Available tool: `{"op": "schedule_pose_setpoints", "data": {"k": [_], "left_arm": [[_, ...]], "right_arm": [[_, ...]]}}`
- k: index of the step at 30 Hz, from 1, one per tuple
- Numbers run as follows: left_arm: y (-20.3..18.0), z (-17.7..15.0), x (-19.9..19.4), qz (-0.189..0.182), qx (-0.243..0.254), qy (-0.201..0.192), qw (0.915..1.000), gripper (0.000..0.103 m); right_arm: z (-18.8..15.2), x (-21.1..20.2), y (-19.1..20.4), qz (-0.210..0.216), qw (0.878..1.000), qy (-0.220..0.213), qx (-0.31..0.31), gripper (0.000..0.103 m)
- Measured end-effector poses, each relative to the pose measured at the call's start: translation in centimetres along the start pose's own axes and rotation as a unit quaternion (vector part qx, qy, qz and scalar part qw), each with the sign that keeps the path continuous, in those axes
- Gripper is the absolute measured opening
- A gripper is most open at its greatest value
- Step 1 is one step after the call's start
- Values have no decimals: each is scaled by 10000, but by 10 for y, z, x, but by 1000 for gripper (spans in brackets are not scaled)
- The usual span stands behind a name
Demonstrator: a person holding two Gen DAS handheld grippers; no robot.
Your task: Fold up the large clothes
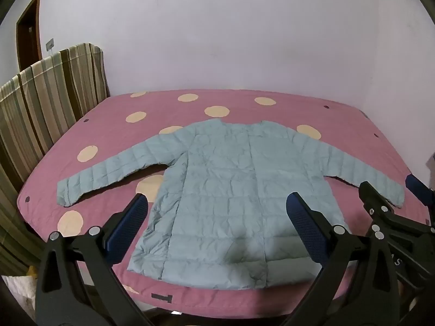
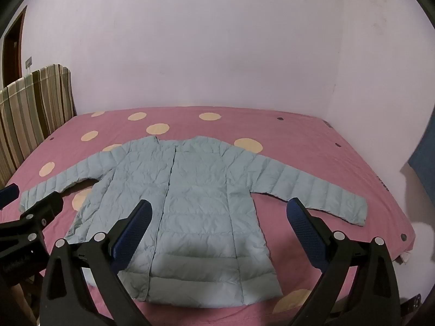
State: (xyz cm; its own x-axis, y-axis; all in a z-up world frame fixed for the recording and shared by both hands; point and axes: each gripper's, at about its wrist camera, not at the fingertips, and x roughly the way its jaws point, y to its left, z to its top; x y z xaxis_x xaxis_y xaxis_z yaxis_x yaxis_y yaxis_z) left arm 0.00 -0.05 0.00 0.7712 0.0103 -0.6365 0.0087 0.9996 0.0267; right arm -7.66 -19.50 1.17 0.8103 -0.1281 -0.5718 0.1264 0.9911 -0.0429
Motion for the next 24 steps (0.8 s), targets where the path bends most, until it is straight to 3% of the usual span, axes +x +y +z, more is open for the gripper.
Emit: {"op": "schedule_pose_setpoints", "data": {"k": [24], "left_arm": [[1, 0, -1, -48, -27, 6, 10000, 101]], "right_arm": [[-3, 0, 1, -2, 10000, -9, -6, 98]]}}
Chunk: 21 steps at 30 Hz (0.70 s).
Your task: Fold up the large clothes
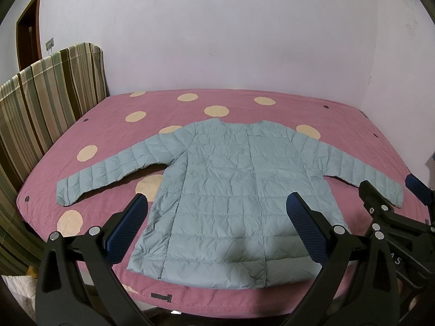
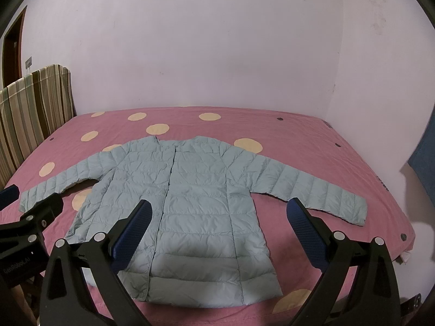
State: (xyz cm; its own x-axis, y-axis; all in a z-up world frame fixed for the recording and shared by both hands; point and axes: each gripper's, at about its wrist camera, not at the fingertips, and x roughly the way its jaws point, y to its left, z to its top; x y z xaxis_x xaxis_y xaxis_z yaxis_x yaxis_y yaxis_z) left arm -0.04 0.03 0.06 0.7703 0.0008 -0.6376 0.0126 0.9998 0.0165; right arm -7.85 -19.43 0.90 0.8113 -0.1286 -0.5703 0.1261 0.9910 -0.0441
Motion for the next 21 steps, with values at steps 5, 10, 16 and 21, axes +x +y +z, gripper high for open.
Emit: {"op": "schedule_pose_setpoints", "data": {"k": [5, 10, 16, 21], "left_arm": [[0, 0, 0, 0, 1, 3, 10000, 101], [0, 0, 0, 2, -2, 0, 10000, 101], [0, 0, 0, 1, 9, 6, 10000, 101], [0, 0, 0, -1, -3, 3, 10000, 101]], "right_arm": [[-1, 0, 0, -1, 10000, -5, -1, 98], [-1, 0, 0, -5, 10000, -8, -3, 98], [-1, 0, 0, -5, 10000, -4, -3, 98], [-1, 0, 0, -3, 10000, -6, -5, 98]]}}
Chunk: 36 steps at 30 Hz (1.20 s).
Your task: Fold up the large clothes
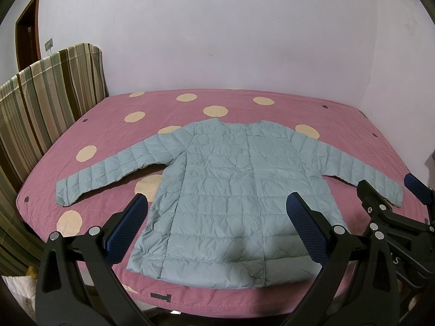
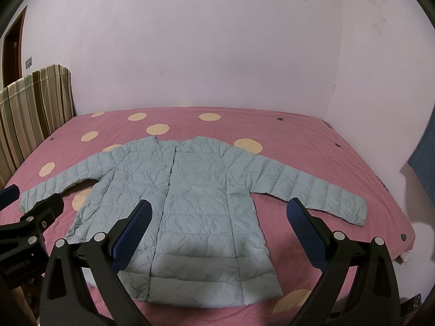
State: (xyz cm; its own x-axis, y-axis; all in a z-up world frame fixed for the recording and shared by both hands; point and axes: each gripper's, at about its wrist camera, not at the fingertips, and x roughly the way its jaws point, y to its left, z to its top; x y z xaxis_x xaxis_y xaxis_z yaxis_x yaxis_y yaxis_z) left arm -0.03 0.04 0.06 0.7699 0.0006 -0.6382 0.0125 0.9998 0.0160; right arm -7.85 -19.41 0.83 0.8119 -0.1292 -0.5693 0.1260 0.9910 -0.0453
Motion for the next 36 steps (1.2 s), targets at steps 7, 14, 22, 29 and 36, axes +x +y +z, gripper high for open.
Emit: {"op": "schedule_pose_setpoints", "data": {"k": [7, 14, 22, 29, 36], "left_arm": [[0, 0, 0, -3, 0, 1, 10000, 101], [0, 0, 0, -2, 1, 3, 10000, 101], [-4, -5, -3, -8, -2, 14, 10000, 101], [-3, -5, -2, -11, -7, 21, 10000, 101], [-3, -5, -2, -12, -9, 23, 10000, 101]], "right_arm": [[0, 0, 1, -1, 10000, 0, 0, 98], [0, -1, 2, -1, 10000, 4, 0, 98], [2, 0, 2, -3, 10000, 5, -2, 98], [2, 2, 2, -7, 10000, 6, -7, 98], [2, 4, 3, -6, 10000, 4, -9, 98]]}}
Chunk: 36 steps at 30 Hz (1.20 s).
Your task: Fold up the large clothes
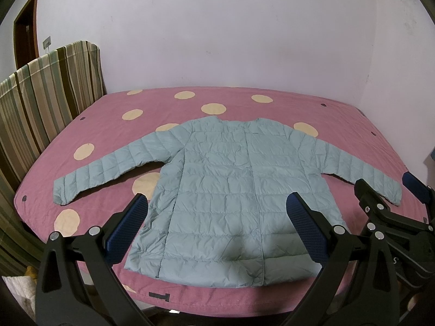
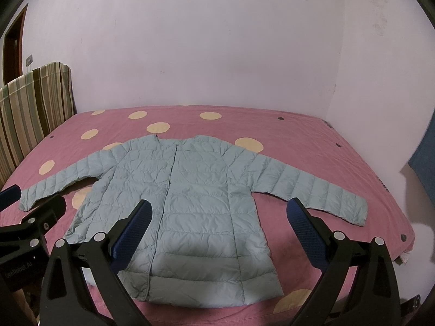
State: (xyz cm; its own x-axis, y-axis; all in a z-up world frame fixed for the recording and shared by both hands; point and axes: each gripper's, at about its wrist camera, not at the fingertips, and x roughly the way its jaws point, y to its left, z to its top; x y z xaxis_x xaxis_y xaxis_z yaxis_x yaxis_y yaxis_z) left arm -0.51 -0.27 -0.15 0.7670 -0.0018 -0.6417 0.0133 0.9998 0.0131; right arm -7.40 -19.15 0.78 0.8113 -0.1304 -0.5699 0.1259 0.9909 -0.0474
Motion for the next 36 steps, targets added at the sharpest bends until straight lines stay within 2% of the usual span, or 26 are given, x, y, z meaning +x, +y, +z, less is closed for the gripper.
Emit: {"op": "schedule_pose_setpoints", "data": {"k": [16, 20, 23, 26, 29, 31, 36], "left_arm": [[-5, 0, 5, 60, -28, 37, 10000, 101], [7, -6, 38, 284, -193, 148, 9993, 101], [27, -9, 65, 593, -405, 347, 9968, 101], [55, -9, 91, 874, -767, 442, 9922, 101], [90, -13, 124, 1359, -1111, 517, 9831, 101], [115, -18, 148, 1802, -1219, 580, 9743, 101], [172, -31, 194, 2401, -1574, 925, 9534, 101]], "right_arm": [[-1, 3, -2, 19, 10000, 32, 64, 98], [-3, 18, -12, 53, 9996, 26, 270, 98], [-10, 39, -31, -136, 9985, 112, 525, 98], [-20, 69, -62, -554, 9949, 223, 812, 98], [-28, 97, -97, -702, 9894, 476, 1178, 98], [-33, 115, -122, -794, 9841, 637, 1456, 98], [-48, 156, -187, -1172, 9643, 934, 2182, 98]]}}
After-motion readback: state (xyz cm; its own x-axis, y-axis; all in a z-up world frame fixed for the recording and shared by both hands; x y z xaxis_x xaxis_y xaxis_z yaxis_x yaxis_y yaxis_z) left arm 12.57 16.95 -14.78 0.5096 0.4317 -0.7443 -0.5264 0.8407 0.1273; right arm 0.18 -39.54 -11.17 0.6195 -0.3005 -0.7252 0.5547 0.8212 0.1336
